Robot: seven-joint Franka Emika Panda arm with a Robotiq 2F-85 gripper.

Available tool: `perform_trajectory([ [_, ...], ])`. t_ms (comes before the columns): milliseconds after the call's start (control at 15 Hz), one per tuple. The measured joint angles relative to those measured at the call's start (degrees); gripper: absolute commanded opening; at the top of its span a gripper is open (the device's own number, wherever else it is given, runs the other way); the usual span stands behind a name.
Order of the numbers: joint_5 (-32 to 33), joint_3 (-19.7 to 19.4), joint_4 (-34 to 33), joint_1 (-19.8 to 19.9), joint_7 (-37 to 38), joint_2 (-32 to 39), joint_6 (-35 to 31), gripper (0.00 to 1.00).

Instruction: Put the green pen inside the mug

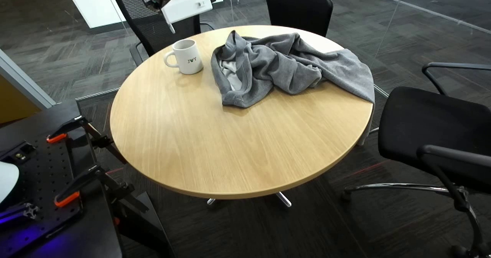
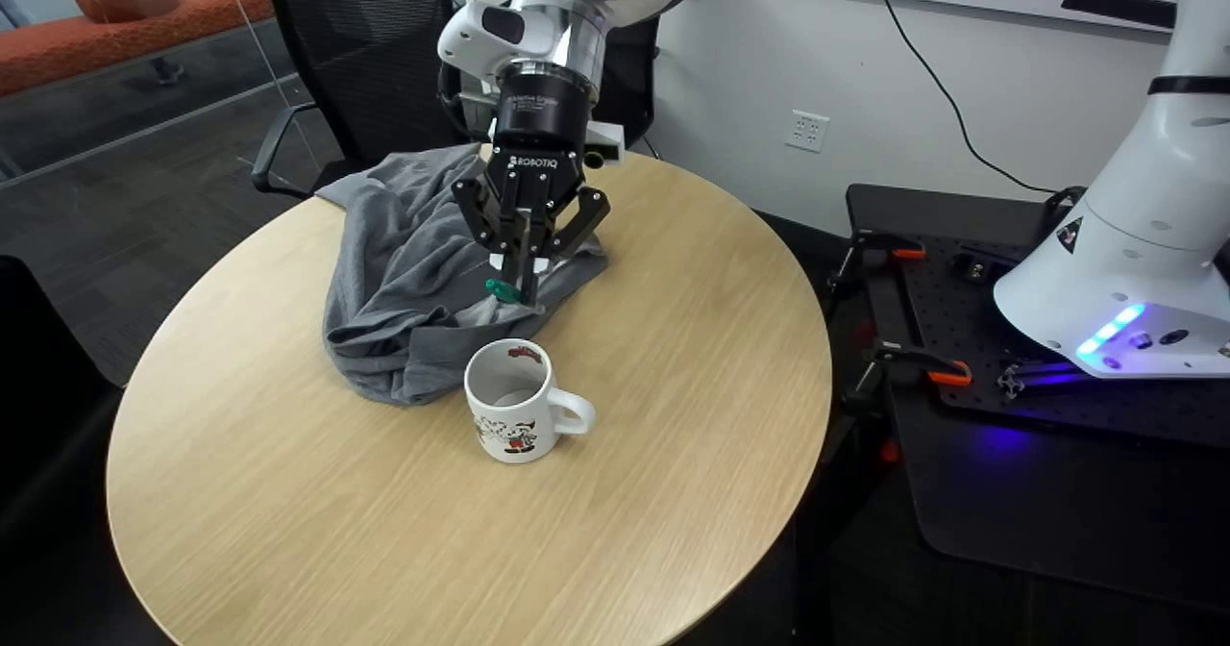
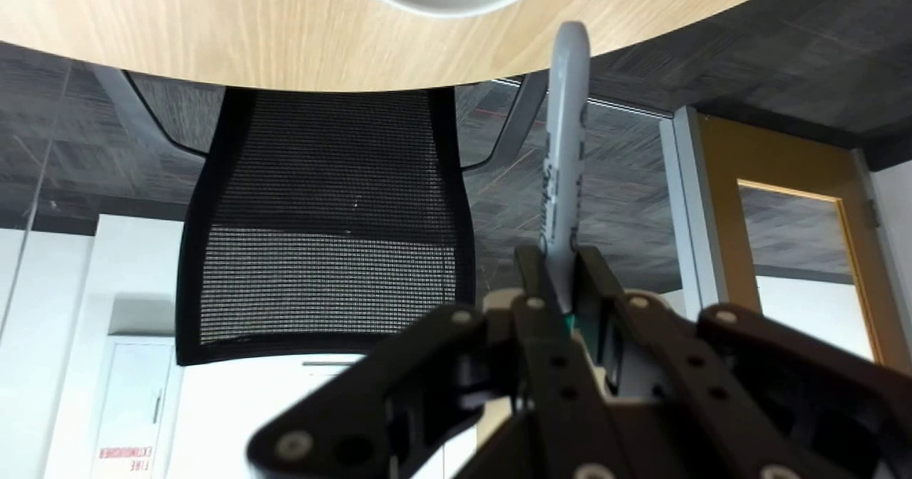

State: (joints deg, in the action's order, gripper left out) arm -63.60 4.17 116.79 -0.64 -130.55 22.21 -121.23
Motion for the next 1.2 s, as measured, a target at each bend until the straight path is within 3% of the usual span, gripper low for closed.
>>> perform_trajectory([
  [1000,-0.9,0.0,-10.0,0.7,-0.7,12.9,3.3,0.04],
  [1067,-0.9,0.0,-10.6,0.7,-0.7,13.4,3.5,0.39],
  [1200,-0.9,0.1,-11.4,0.7,-0.7,14.3,3.7,0.47],
])
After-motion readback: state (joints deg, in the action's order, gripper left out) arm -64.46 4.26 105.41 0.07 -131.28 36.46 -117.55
